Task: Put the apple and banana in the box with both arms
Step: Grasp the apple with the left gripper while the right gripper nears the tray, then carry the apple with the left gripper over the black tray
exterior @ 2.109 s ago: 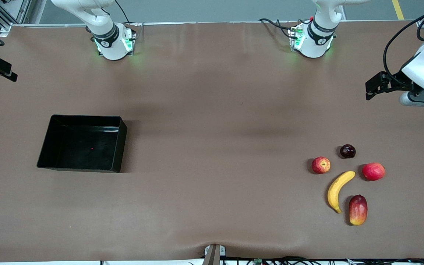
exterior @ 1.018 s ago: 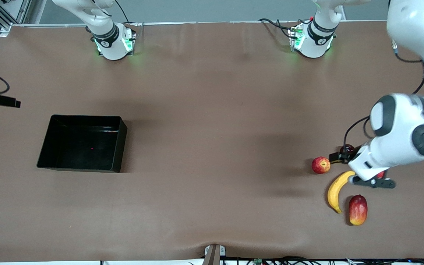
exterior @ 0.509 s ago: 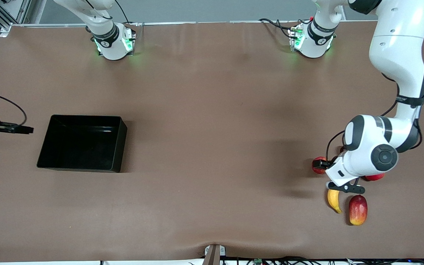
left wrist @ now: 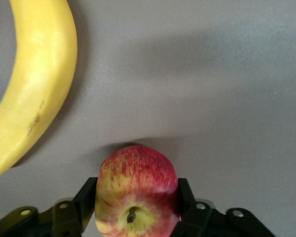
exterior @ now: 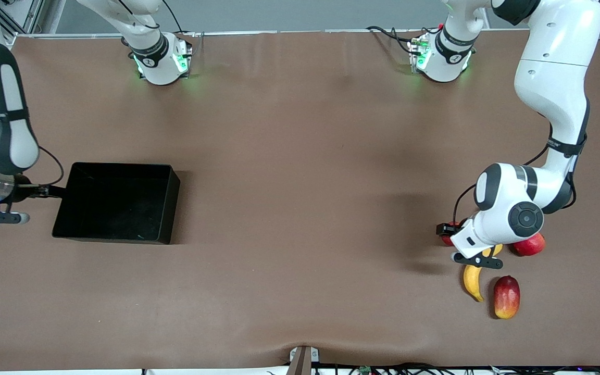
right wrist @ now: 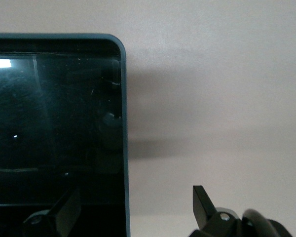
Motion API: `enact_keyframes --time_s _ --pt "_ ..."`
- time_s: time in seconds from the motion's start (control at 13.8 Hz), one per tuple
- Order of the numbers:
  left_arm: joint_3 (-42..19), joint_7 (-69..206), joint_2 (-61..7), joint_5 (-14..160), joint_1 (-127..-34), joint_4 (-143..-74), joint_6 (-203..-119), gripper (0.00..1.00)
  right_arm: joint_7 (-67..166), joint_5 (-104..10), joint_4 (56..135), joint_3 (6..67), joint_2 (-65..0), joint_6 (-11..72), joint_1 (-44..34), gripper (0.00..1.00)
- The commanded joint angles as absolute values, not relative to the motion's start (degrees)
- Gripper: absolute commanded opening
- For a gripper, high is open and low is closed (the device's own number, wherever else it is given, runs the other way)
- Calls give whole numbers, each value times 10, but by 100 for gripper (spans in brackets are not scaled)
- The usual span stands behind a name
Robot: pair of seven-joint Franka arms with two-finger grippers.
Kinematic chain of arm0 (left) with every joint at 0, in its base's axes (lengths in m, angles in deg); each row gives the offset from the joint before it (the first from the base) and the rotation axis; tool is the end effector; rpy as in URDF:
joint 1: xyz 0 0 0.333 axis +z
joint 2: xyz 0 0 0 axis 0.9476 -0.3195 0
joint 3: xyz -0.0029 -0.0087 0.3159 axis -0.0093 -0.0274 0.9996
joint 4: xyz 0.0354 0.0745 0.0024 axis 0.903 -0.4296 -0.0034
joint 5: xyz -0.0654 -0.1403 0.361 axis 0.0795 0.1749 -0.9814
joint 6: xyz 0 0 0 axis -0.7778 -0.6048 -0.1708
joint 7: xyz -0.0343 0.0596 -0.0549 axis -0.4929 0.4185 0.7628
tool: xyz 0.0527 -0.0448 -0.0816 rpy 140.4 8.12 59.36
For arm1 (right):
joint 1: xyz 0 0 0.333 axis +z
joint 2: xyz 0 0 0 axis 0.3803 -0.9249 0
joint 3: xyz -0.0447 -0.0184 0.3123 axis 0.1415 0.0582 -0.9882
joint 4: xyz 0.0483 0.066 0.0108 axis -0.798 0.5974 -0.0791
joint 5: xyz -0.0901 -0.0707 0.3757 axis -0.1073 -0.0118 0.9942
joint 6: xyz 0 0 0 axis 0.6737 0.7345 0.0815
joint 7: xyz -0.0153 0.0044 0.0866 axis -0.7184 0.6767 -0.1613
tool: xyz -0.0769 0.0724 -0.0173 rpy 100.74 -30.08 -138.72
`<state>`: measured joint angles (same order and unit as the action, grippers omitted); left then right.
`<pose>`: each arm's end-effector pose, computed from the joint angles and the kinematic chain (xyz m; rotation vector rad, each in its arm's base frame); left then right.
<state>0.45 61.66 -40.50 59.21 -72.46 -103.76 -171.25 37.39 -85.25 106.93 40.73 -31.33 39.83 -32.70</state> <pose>0.6707 -0.0770 0.2111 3.1229 -0.2623 -0.1655 0.5720 -0.2042 0.2777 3.0979 -0.0357 -0.2435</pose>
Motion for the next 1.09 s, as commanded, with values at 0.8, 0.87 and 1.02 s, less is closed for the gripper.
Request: enact_keyframes --time_s 0.8,0.87,1.02 --pt "3 637 -253 516 -741 -1007 -1548 0 343 -835 1053 381 -314 353 -331 0" --pt "2 638 -250 517 -742 -995 -1531 0 343 -800 1017 379 -314 296 -330 0" --pt "2 637 -249 517 -743 -974 -1507 0 347 -755 957 375 -314 203 -323 0"
